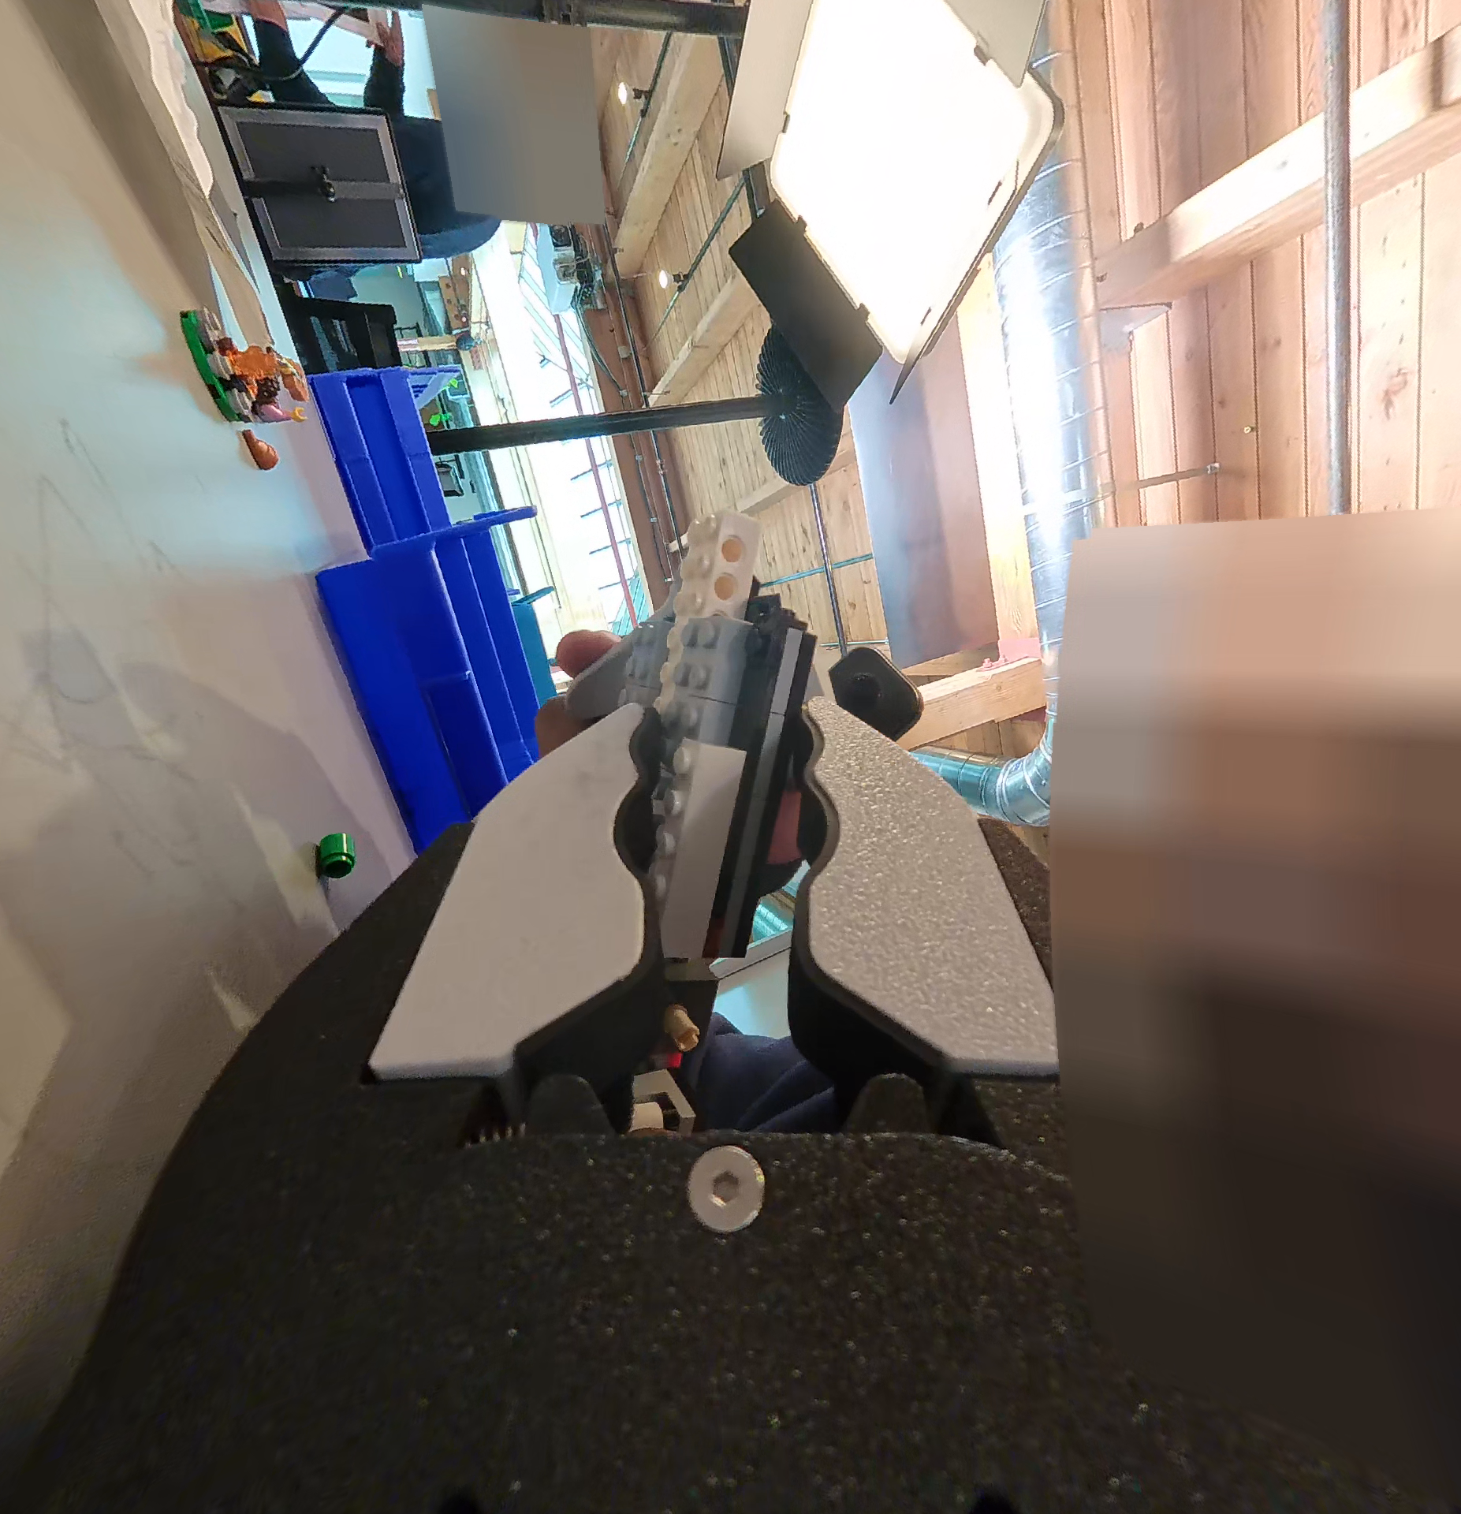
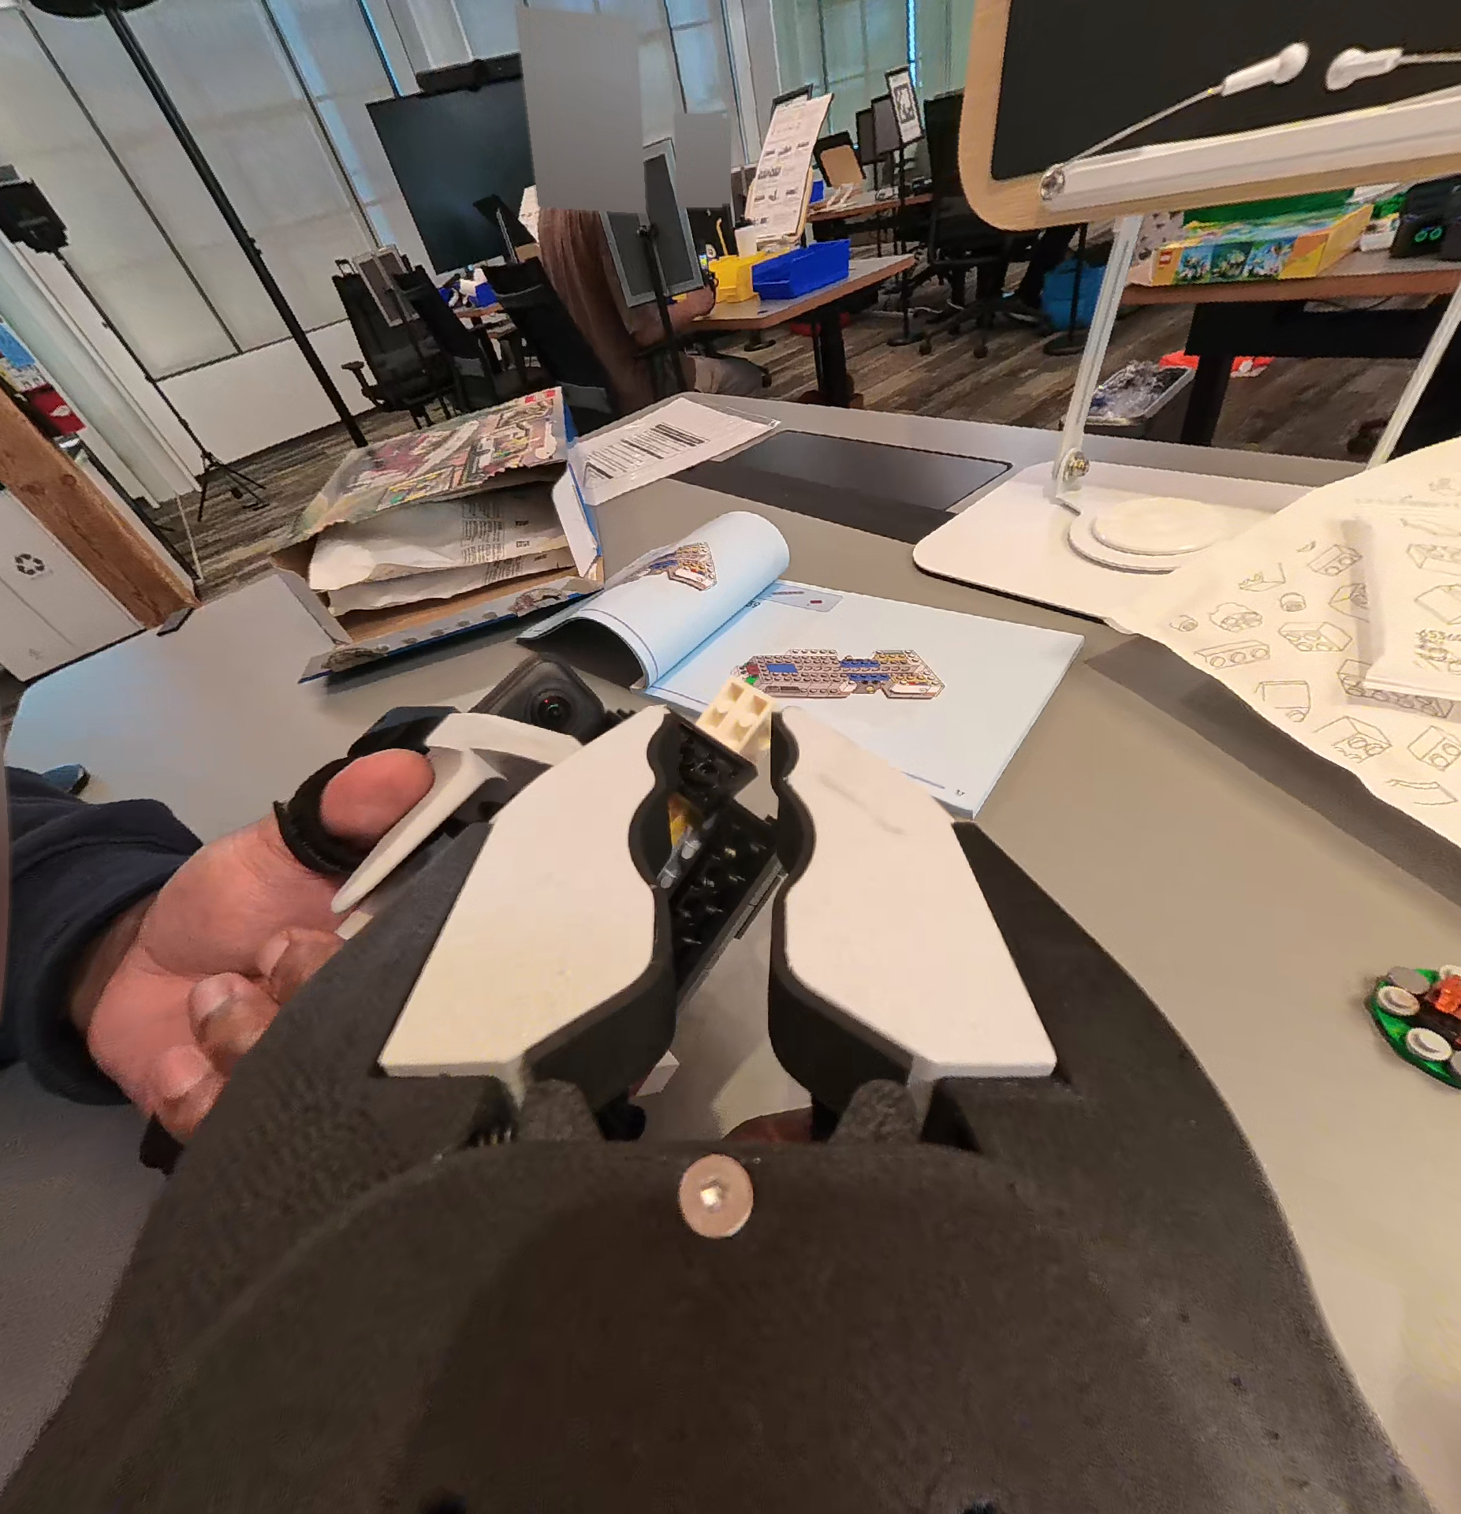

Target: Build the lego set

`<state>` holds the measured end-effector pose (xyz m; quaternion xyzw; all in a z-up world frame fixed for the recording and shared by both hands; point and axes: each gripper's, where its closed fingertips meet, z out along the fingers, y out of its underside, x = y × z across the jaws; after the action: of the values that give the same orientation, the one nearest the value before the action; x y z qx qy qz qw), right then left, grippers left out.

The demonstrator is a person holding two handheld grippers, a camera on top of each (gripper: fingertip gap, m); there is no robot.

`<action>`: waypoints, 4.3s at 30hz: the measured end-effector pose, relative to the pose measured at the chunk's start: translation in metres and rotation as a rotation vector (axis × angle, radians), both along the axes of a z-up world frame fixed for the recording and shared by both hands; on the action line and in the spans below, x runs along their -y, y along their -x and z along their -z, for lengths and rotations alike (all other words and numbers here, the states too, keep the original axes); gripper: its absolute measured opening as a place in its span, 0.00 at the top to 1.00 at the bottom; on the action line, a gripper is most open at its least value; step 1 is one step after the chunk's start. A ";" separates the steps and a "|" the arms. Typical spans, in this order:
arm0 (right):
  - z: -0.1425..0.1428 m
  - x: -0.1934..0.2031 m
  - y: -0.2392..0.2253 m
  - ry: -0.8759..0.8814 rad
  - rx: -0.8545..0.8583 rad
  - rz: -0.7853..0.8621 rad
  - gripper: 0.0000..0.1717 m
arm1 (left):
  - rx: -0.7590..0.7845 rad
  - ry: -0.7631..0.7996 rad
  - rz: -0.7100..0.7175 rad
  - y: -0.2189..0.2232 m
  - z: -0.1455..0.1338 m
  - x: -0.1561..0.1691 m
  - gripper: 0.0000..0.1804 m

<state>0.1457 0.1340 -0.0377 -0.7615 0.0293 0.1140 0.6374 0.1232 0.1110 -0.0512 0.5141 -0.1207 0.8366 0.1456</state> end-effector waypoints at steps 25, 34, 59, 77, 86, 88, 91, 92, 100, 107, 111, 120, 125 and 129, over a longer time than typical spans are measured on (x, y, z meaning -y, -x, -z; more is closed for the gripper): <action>-0.001 0.019 0.011 0.000 0.055 -0.182 0.84 | 0.018 0.000 0.031 0.010 -0.002 0.006 0.83; 0.004 0.017 0.013 0.012 0.050 -0.188 0.89 | 0.007 0.002 0.030 0.009 -0.001 0.005 0.83; 0.004 0.015 0.006 0.001 0.055 -0.135 0.89 | -0.002 0.000 0.036 0.009 0.001 0.007 0.83; -0.003 0.016 0.005 0.042 -0.136 -0.196 0.81 | 0.021 -0.019 0.033 0.011 -0.003 0.007 0.83; -0.007 0.015 0.009 0.104 -0.189 -0.265 0.78 | 0.041 -0.077 0.050 0.013 -0.008 0.014 0.83; -0.005 0.015 0.014 0.119 -0.199 -0.292 0.78 | 0.048 -0.094 0.055 0.014 -0.009 0.017 0.83; -0.005 0.015 0.016 0.128 -0.223 -0.312 0.79 | 0.059 -0.121 0.066 0.015 -0.011 0.020 0.83; -0.005 0.016 0.017 0.128 -0.235 -0.321 0.79 | 0.063 -0.133 0.070 0.015 -0.011 0.021 0.83; -0.014 0.023 0.023 0.093 -0.312 -0.403 0.86 | 0.107 -0.294 0.098 0.019 -0.019 0.029 0.83; -0.023 0.029 0.029 0.062 -0.335 -0.463 0.87 | 0.166 -0.382 0.179 0.027 -0.026 0.037 0.83; -0.026 0.031 0.032 0.054 -0.337 -0.484 0.88 | 0.185 -0.371 0.209 0.030 -0.028 0.035 0.83; -0.027 0.032 0.033 0.052 -0.288 -0.468 0.88 | 0.186 -0.397 0.218 0.031 -0.028 0.031 0.83; -0.020 0.031 0.032 0.087 -0.234 -0.439 0.86 | 0.170 -0.404 0.246 0.031 -0.024 0.037 0.83; -0.019 0.032 0.034 0.089 -0.241 -0.448 0.86 | 0.179 -0.412 0.259 0.033 -0.024 0.039 0.83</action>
<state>0.1119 0.1020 -0.0185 -0.7571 -0.0591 0.3410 0.5541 0.0906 0.0718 -0.0273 0.4372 -0.3658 0.8108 0.1324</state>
